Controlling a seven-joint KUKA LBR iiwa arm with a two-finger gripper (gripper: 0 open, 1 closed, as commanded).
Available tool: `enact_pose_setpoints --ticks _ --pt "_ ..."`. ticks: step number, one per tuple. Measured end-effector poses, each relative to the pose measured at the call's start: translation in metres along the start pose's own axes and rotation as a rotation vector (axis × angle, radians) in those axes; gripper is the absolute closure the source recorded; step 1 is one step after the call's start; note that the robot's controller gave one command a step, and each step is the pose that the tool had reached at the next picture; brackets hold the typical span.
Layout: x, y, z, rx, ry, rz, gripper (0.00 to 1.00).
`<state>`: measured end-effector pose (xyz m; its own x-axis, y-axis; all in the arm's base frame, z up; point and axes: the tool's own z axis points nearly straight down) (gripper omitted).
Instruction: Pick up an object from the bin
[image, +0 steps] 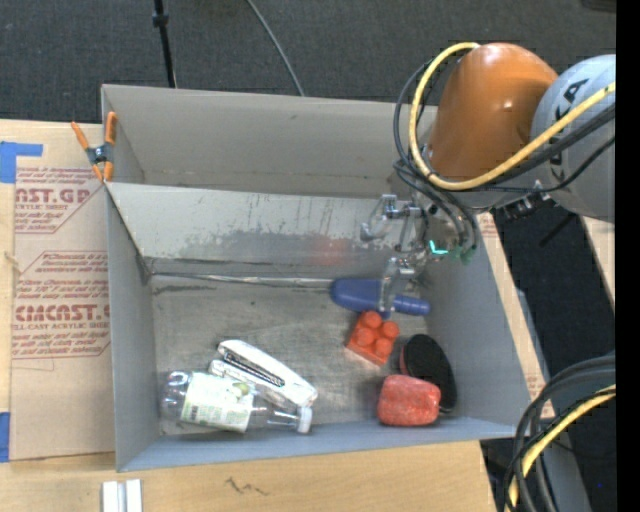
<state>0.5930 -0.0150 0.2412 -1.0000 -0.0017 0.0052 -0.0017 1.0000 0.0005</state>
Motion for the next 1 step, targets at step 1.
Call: enact_pose_setpoints --ticks 1 --pt "-0.0015 -0.0001 -0.0044 0.000 -0.008 0.000 0.00"
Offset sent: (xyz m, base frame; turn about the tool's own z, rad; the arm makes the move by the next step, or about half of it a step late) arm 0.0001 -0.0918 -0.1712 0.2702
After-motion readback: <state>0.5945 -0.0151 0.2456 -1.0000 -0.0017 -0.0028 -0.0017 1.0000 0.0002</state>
